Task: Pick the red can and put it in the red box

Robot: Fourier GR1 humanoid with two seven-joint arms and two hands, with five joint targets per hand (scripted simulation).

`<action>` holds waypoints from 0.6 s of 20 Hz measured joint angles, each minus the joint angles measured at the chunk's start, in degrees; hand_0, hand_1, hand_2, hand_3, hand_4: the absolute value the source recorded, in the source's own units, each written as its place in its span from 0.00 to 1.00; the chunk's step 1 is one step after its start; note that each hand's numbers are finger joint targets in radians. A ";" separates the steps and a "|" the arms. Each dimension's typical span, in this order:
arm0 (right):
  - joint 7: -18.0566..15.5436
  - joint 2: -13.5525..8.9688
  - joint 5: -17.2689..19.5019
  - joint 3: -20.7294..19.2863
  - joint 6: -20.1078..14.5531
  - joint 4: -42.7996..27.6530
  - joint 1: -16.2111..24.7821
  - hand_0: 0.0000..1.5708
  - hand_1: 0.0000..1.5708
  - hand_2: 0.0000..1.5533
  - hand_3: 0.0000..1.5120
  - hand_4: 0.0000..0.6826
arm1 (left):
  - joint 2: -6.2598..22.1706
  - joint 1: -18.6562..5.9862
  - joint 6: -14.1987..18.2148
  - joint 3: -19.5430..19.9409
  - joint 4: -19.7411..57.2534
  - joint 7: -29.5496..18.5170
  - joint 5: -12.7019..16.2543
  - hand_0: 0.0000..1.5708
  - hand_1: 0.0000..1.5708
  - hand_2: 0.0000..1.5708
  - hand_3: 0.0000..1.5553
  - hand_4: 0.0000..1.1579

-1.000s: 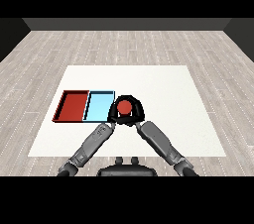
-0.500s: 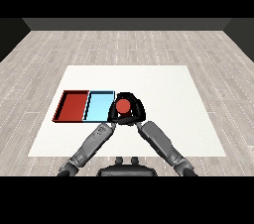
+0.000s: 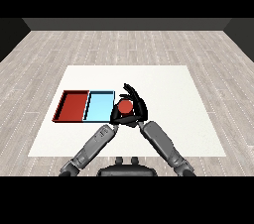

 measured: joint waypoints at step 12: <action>6.67 -5.14 3.20 -9.33 -0.58 -16.30 2.23 0.00 0.00 0.00 0.00 0.00 | 0.03 3.28 -3.02 3.90 1.60 -1.34 -0.28 1.00 1.00 0.99 0.94 0.97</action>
